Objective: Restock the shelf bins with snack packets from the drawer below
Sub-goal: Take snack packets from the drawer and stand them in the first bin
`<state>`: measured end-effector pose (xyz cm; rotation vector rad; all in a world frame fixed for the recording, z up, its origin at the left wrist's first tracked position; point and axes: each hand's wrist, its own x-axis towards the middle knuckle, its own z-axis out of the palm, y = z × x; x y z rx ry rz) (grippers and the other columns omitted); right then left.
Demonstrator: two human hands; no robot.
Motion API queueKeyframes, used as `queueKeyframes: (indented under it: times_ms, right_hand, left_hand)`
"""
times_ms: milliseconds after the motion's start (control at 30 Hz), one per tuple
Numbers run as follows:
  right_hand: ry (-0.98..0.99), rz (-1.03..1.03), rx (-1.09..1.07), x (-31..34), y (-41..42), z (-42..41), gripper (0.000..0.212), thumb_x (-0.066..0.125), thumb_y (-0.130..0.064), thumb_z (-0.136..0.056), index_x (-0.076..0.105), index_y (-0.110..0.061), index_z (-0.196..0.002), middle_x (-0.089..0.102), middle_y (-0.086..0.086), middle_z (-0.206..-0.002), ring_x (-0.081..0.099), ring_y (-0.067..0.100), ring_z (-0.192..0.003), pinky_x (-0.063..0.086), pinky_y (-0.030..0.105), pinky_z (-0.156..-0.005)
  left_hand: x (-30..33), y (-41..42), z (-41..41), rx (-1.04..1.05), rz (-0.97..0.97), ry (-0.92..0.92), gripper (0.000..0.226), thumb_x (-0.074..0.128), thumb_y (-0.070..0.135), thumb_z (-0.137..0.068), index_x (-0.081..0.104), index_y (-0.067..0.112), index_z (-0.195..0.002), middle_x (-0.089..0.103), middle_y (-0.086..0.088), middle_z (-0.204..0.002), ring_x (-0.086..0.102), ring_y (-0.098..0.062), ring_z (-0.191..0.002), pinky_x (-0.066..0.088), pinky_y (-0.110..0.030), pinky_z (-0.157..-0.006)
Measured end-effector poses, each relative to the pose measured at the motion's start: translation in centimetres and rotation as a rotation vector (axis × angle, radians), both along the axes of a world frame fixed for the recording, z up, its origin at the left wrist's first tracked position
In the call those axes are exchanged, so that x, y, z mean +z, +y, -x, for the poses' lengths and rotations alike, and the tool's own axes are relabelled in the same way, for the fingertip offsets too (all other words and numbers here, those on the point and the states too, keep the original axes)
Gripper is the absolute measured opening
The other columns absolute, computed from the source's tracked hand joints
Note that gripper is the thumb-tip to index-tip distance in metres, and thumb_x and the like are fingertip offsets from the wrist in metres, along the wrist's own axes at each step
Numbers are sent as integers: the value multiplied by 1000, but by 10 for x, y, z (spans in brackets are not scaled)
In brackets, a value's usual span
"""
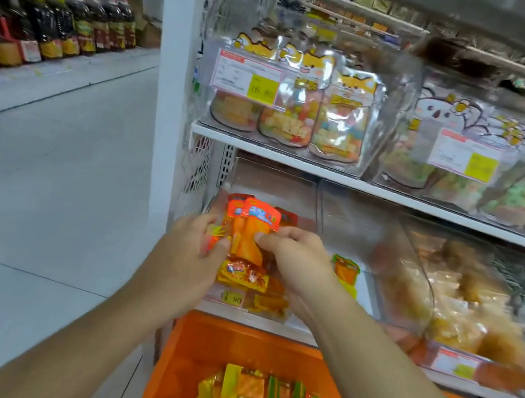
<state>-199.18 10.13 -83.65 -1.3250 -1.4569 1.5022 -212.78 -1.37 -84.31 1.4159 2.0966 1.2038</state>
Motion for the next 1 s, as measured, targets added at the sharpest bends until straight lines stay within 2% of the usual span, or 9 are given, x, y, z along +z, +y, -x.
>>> queueKeyframes:
  times_ms: [133,267,400,500,600,667,800,900,1000]
  right_hand:
    - [-163,59,-13,-25,34,39,26,85,-16,-75,73,-4,-94,75,11,-83,73,28,-76,63,42,-72]
    - [-418,35,99,-43,43,54,11,78,-6,-79,68,-5,-81,62,13,-66,57,25,-56,48,36,-56]
    - [-601,-71,121,-54,49,61,25,84,-24,-71,71,-6,-83,71,7,-71,67,23,-60,50,27,-53]
    - [-755,-181,149,-57,52,59,37,84,-42,-72,72,-13,-91,71,3,-82,67,19,-72,40,24,-49]
    - [-750,-202,132,-56,53,53,37,86,-43,-75,73,-12,-90,73,3,-81,70,20,-74,49,27,-53]
    - [-703,-199,92,-54,54,47,31,88,-39,-76,74,-12,-84,75,6,-80,72,23,-77,60,35,-66]
    - [-632,-257,-56,-44,75,43,28,85,-38,-78,75,-12,-86,77,7,-94,72,28,-93,61,44,-89]
    - [-654,-295,-173,-33,101,49,35,79,-41,-81,71,-13,-100,74,8,-100,71,29,-93,62,41,-84]
    - [-721,-280,-149,-27,122,58,27,69,-39,-92,67,-12,-96,72,9,-92,73,28,-86,64,44,-82]
  left_hand:
    - [-18,11,14,20,84,123,45,44,46,-106,41,32,-149,45,10,-150,41,-17,-143,43,-40,-114]
    - [-34,13,19,-30,69,81,30,47,37,-107,44,44,-136,61,21,-120,63,-2,-102,59,-29,-87]
    - [-40,15,25,-12,49,79,31,49,35,-106,44,46,-136,63,20,-121,65,-4,-105,60,-32,-88]
    - [-42,15,24,19,68,85,37,50,35,-107,42,44,-142,60,21,-125,62,-3,-105,56,-24,-85]
    - [-45,15,24,30,52,89,34,49,37,-107,43,46,-139,62,21,-123,60,0,-98,56,-21,-80]
    - [-46,15,24,26,61,77,32,47,41,-106,42,48,-138,63,21,-121,62,-1,-98,58,-22,-78]
    - [-46,13,24,25,76,75,34,44,44,-106,39,49,-140,63,21,-122,64,-3,-103,60,-25,-81]
    - [-47,15,25,21,97,83,36,45,42,-106,37,49,-141,63,20,-125,65,-5,-106,60,-24,-82]
    - [-48,17,27,11,109,63,36,52,43,-104,39,52,-136,64,20,-124,68,-9,-106,64,-33,-83]
